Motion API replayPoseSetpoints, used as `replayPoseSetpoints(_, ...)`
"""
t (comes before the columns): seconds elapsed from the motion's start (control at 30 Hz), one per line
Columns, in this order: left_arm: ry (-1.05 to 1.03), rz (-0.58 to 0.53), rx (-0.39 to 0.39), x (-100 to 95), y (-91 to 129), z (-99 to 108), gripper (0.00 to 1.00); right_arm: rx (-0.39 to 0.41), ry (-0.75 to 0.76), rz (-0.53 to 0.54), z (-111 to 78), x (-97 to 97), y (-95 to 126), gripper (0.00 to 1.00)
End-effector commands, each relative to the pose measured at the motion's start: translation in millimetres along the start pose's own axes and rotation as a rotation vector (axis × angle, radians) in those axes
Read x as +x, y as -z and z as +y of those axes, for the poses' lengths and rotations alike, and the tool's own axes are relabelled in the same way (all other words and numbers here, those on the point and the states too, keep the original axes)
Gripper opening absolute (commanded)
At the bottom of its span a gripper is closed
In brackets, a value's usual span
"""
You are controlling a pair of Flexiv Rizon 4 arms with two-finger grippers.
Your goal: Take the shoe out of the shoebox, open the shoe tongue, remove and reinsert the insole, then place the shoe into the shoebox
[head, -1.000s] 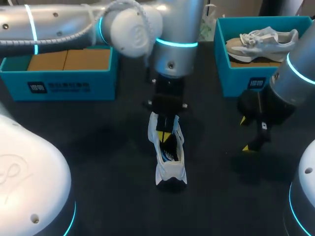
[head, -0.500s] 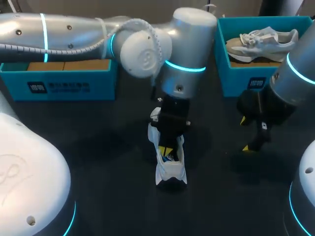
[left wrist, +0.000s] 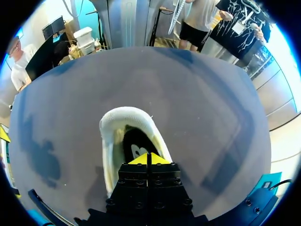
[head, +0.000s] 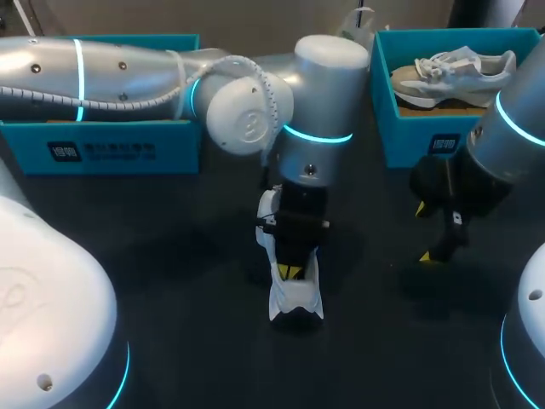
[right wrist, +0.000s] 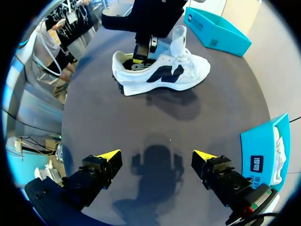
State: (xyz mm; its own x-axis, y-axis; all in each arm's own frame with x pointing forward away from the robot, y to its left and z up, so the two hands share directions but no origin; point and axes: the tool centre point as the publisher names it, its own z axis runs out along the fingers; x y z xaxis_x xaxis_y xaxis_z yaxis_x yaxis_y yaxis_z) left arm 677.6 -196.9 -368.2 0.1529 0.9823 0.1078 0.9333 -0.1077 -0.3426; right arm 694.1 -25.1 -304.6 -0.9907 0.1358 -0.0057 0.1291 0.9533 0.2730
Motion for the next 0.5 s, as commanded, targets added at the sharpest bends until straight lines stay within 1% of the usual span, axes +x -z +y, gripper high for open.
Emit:
replayPoseSetpoints(0.03,0.005,0.017,-0.03,4.6,7,-2,0.0,0.001,0.0,-0.003,-0.1,1.4,0,1.0)
replayPoseSetpoints(0.13,0.013,0.047,-0.058,7.4,0,1,0.0,0.001,0.0,-0.003,-0.1,1.4,0,1.0)
replayPoseSetpoints(0.3,0.055,0.078,-0.094,14.7,-10,12,0.0,0.001,0.0,-0.003,-0.1,1.4,0,1.0)
replayPoseSetpoints(0.5,0.075,0.09,-0.096,15.3,-30,22,0.0,0.001,0.0,-0.003,-0.1,1.4,0,1.0)
